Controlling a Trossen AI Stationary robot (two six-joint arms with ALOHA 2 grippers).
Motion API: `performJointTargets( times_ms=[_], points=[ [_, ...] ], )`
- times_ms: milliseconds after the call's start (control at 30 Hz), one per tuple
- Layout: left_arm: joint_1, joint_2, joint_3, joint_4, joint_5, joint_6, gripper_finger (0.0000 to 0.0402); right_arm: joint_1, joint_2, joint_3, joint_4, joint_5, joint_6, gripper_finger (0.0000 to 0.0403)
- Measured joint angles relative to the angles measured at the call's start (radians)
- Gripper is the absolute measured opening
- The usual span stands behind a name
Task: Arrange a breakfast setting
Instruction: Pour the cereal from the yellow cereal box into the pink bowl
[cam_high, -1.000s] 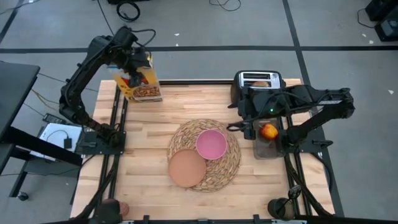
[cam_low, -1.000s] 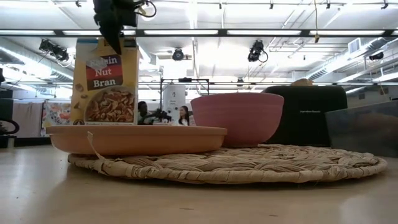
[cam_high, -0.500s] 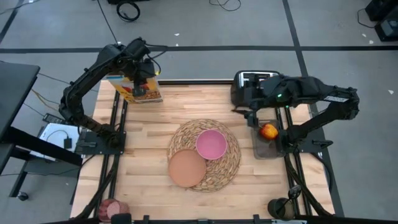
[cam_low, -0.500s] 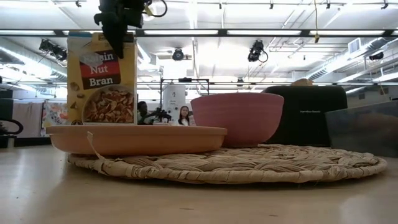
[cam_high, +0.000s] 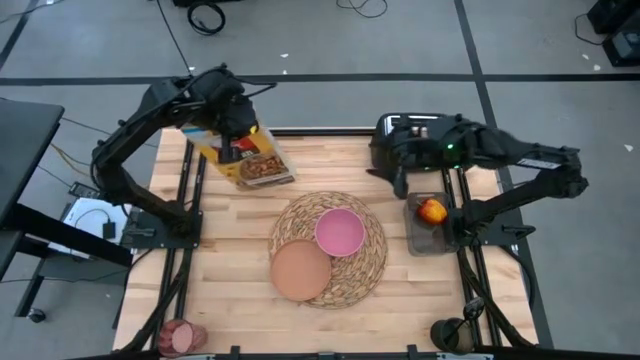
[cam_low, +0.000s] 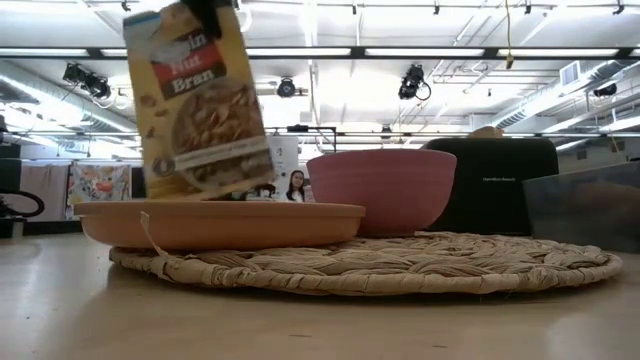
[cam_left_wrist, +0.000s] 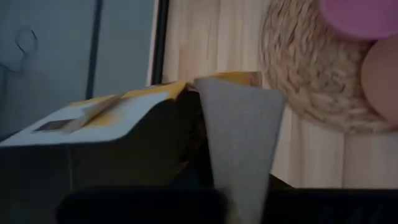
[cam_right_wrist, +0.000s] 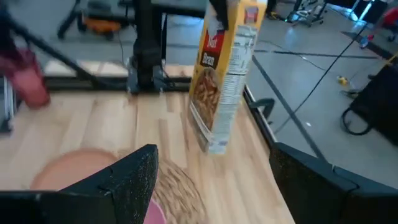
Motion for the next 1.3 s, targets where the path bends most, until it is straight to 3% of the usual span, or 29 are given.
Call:
performJointTargets(
  times_ms=[167, 400, 567, 733, 900, 1300],
  points=[
    [-0.073, 0.0, 0.082, 0.001, -0.012, -0.049, 0.0001, -0.024, 0.063, -0.116, 0.151, -0.011, 0.074, 0.0332],
    [-0.168, -0.001, 0.185, -0.032, -0.028, -0.117, 0.0001, -0.086, 0.206, -0.126, 0.316, 0.038, 0.045, 0.0336],
    [-0.243, -0.001, 0.227, -0.032, -0.027, -0.17, 0.0001, -0.13, 0.289, -0.125, 0.44, -0.121, -0.008, 0.0323],
    [-0.306, 0.0, 0.23, -0.05, -0.047, -0.22, 0.0001, -0.173, 0.351, -0.125, 0.529, -0.277, 0.007, 0.035],
    [-0.354, 0.0, 0.23, -0.047, -0.082, -0.248, 0.0001, -0.195, 0.406, -0.125, 0.559, -0.363, 0.037, 0.0394],
    [-0.401, 0.0, 0.23, -0.045, -0.126, -0.3, 0.0002, -0.2, 0.521, -0.125, 0.692, -0.474, 0.068, 0.0399]
  ],
)
